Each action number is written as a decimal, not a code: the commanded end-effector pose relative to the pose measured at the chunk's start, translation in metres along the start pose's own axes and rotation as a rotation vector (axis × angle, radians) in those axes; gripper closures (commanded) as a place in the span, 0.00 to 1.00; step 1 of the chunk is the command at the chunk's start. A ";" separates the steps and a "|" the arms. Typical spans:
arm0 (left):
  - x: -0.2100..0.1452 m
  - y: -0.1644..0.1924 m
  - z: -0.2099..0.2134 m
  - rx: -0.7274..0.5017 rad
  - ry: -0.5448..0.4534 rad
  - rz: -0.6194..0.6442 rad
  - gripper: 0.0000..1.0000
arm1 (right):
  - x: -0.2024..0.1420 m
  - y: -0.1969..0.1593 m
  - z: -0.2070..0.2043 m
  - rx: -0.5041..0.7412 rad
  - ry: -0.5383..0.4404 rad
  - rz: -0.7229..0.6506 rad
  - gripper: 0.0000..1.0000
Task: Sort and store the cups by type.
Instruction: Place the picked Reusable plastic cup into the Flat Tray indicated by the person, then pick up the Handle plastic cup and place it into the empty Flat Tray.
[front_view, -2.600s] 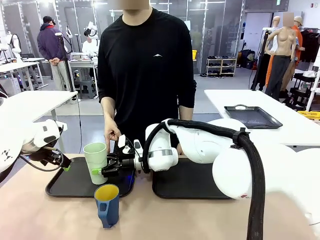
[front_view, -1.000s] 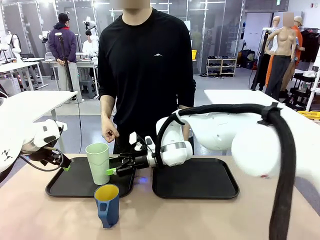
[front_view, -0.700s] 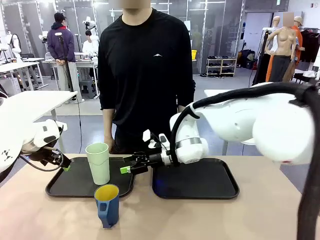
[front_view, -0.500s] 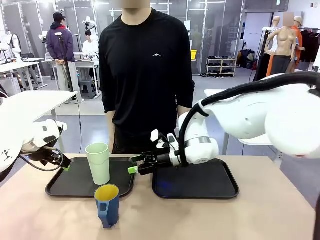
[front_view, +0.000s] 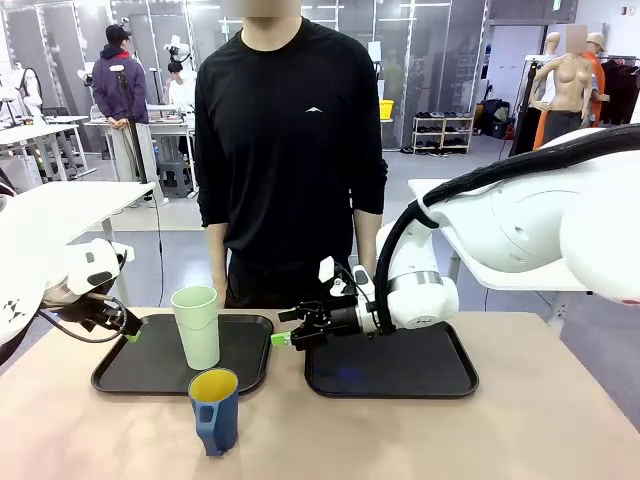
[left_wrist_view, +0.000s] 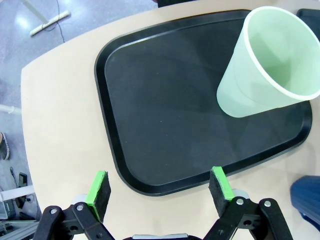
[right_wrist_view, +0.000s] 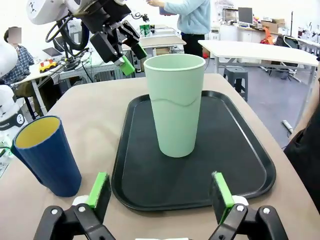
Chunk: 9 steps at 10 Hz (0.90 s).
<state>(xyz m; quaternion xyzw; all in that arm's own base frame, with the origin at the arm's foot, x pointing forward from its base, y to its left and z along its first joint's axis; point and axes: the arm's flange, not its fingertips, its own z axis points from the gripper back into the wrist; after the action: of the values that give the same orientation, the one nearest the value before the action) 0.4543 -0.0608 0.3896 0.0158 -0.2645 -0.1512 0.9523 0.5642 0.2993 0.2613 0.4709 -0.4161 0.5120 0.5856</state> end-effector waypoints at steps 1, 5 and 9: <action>0.000 0.001 0.000 0.001 -0.002 0.001 0.00 | 0.000 -0.006 -0.006 0.007 -0.001 -0.006 0.00; 0.000 0.001 0.000 0.001 -0.002 0.001 0.00 | 0.000 -0.006 -0.006 0.007 -0.001 -0.006 0.00; 0.000 0.001 0.000 0.001 -0.002 0.001 0.00 | -0.002 -0.002 -0.004 0.003 -0.001 0.001 0.00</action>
<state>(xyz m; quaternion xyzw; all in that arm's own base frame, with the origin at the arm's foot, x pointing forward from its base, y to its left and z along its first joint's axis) 0.4543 -0.0608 0.3896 0.0158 -0.2644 -0.1512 0.9523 0.5664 0.3020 0.2583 0.4718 -0.4156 0.5125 0.5847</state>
